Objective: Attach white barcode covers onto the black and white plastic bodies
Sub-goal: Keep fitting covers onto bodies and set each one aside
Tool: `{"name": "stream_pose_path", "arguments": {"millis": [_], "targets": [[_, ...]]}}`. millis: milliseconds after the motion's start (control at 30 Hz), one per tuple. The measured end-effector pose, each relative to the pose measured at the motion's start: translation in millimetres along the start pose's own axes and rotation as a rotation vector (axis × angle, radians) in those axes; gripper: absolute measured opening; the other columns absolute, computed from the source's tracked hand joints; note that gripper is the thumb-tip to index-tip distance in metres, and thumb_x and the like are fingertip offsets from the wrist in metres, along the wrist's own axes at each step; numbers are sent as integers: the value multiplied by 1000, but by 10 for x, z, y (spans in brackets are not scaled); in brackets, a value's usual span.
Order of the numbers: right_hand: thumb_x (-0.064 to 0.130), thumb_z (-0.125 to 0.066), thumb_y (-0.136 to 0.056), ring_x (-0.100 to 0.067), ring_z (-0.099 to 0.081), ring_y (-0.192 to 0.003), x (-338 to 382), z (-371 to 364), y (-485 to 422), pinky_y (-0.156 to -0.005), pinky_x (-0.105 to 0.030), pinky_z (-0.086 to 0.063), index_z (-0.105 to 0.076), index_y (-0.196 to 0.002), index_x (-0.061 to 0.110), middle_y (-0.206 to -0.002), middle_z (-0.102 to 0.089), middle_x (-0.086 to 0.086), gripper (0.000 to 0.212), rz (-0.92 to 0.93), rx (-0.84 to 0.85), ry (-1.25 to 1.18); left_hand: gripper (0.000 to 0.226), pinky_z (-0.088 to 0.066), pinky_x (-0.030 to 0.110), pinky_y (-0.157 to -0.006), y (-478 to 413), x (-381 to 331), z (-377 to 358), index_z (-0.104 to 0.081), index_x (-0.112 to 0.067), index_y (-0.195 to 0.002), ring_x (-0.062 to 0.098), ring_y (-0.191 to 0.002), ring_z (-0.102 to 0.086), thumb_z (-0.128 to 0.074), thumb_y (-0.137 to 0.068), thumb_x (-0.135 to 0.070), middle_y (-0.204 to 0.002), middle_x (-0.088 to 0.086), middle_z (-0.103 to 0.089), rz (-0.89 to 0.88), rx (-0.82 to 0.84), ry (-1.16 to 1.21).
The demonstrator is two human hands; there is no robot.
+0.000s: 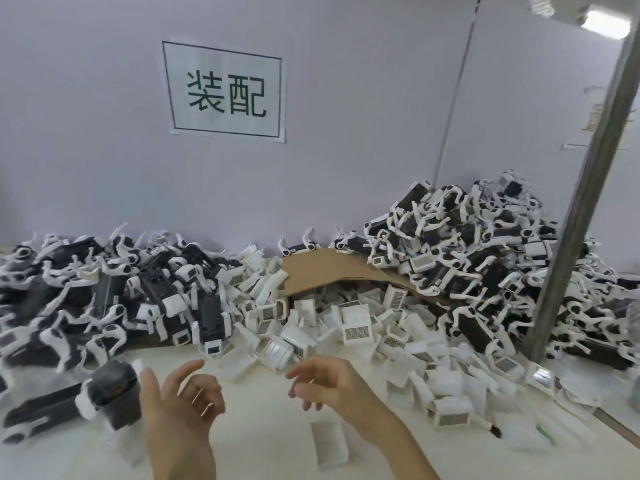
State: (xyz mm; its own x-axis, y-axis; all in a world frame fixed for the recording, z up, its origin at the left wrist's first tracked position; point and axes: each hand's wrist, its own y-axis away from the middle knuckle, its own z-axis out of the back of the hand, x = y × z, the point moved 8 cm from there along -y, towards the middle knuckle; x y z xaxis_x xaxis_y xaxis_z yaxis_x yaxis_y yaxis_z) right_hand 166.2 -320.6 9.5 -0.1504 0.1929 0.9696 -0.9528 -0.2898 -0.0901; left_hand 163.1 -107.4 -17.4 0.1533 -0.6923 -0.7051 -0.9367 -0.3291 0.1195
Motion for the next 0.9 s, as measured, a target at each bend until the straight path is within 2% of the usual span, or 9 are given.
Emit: {"name": "stream_pose_path", "arguments": {"millis": [133,300,400,500,567,667,733,800,900], "targets": [[2,-72,-88,-5,-58,-62,-95,46,3,-60,-14,-44,-73,-96,14,-83,-70,-3,15,-15,-50,79,65,-32,33,-59,34,77,36,-61,-12,-87,19,-44,-46,-34,-94,-70,-55,3,-53,139,-10,108],[3,-69,-90,-11,-59,-62,-141,82,-58,-59,-18,-43,-74,-93,15,-79,-74,-2,14,-1,-97,74,36,-32,28,-57,53,168,49,-56,-18,-85,12,-44,-44,-40,-105,-43,-55,-3,-52,154,-30,42],[4,-67,-91,-13,-60,-65,-152,51,-54,-61,-21,-44,-74,-94,14,-80,-74,-3,13,-1,-78,103,34,-32,28,-58,24,168,56,-50,-21,-77,10,-43,-43,-40,-107,-36,-56,-5,-51,150,15,2],[9,-68,-93,-13,-62,-70,-143,31,-14,-64,-22,-47,-74,-100,14,-85,-74,-3,10,-43,6,101,35,-34,28,-59,9,110,5,-47,-20,-76,11,-49,-44,-39,-108,-30,-62,-4,-54,67,95,-188],[20,-72,-88,-13,-65,-78,-156,4,45,-68,-23,-50,-73,-105,15,-94,-75,-4,18,-91,117,73,35,-37,26,-57,27,76,-43,-50,-17,-76,12,-52,-46,-40,-108,-26,-66,-2,-57,-13,145,-358],[21,-76,-81,-9,-65,-89,-170,8,115,-77,-23,-51,-74,-106,27,-103,-74,2,26,-117,217,186,36,-41,24,-55,116,62,-174,-55,-13,-73,13,-57,-52,-44,-106,-23,-69,-1,-61,-136,250,-563],[6,-75,-81,-6,-63,-87,-154,48,93,-80,-24,-48,-76,-99,32,-102,-74,9,32,-74,183,321,37,-42,25,-61,206,83,-278,-59,-13,-70,11,-63,-54,-49,-102,-29,-69,-5,-61,-218,336,-717],[-10,-67,-79,-5,-59,-81,-109,119,57,-79,-25,-46,-77,-92,32,-98,-74,9,45,-12,68,332,35,-42,27,-68,299,140,-365,-63,-13,-70,6,-69,-56,-49,-90,-39,-71,-10,-62,-256,421,-879],[-6,-67,-84,-5,-55,-74,-76,232,19,-74,-20,-45,-77,-88,37,-89,-72,11,44,39,-68,266,37,-46,29,-84,347,245,-383,-66,-16,-72,-1,-91,-62,-45,-84,-45,-93,-22,-68,-218,472,-998]]}}
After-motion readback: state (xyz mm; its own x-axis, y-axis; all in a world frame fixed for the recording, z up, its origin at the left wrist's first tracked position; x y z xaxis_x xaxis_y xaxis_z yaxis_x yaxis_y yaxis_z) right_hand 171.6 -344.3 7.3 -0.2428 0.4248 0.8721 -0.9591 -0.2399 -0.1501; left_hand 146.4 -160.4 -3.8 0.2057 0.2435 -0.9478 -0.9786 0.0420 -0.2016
